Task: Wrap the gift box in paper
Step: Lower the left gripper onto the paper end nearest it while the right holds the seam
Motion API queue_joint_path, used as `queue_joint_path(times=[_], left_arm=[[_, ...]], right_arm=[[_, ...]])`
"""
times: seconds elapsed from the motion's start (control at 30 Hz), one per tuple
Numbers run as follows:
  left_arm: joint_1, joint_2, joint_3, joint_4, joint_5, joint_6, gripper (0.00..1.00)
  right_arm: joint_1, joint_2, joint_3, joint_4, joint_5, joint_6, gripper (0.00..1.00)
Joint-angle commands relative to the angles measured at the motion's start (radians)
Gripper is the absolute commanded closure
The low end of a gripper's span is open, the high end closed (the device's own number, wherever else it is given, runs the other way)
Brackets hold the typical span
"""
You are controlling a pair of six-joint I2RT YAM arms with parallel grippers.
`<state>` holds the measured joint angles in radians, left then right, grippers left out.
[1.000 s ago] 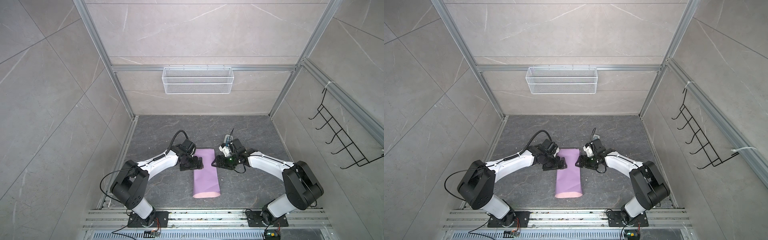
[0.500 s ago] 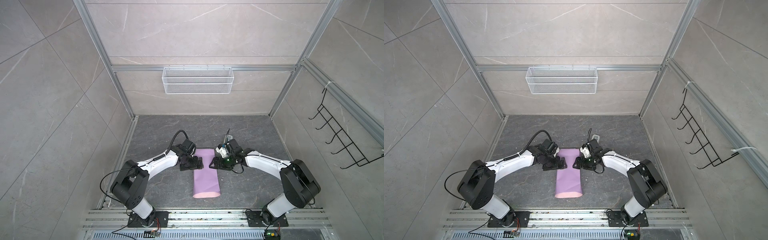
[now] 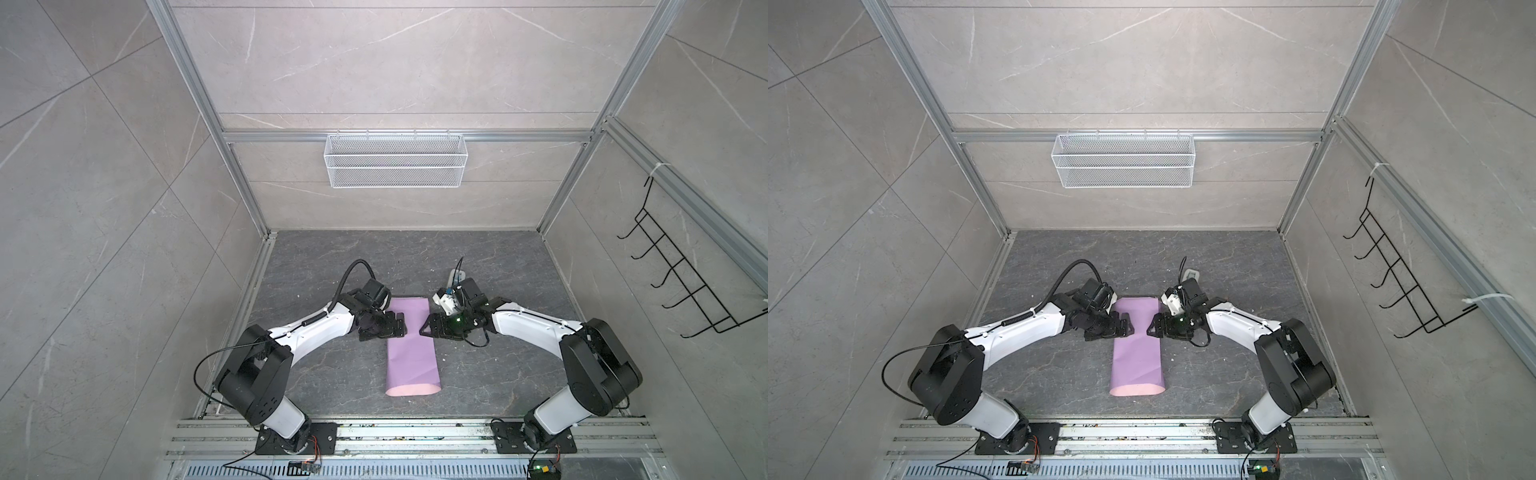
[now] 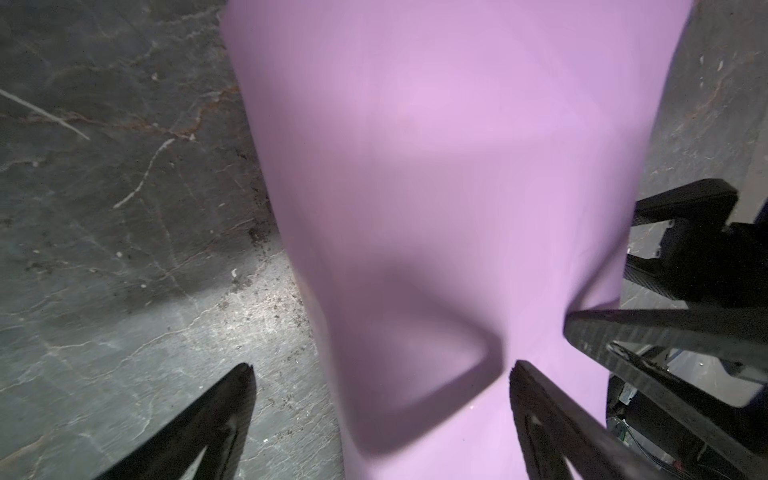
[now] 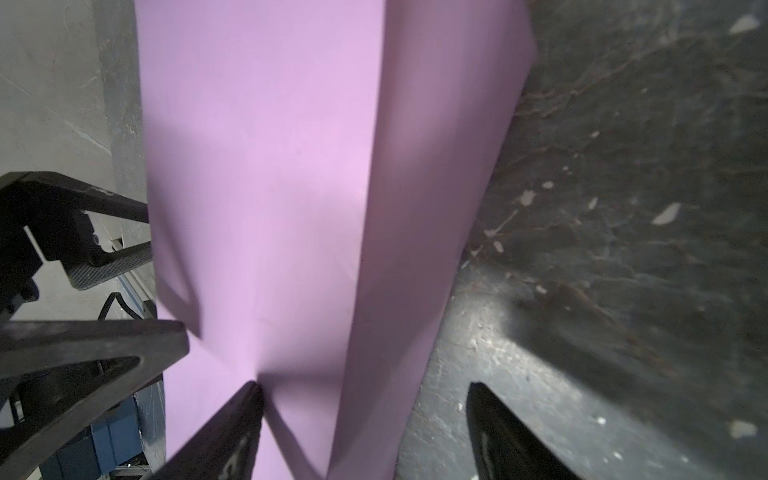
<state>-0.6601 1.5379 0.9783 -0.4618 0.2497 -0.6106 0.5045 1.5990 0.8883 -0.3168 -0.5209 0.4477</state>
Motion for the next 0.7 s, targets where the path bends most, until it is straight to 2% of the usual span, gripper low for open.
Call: queue_joint_path(times=[0.0, 0.3, 0.67], left_arm=[[0.030, -0.037, -0.031, 0.045, 0.065, -0.015, 0.00], [0.045, 0.028, -0.051, 0.064, 0.123, 0.027, 0.01], [0.046, 0.078, -0.066, 0.015, 0.095, 0.046, 0.01]], right_arm=[[-0.005, 0.018, -0.037, -0.071, 0.068, -0.028, 0.22], [-0.005, 0.012, -0.038, -0.070, 0.067, -0.028, 0.22], [-0.003, -0.001, -0.011, -0.082, 0.061, -0.025, 0.20]])
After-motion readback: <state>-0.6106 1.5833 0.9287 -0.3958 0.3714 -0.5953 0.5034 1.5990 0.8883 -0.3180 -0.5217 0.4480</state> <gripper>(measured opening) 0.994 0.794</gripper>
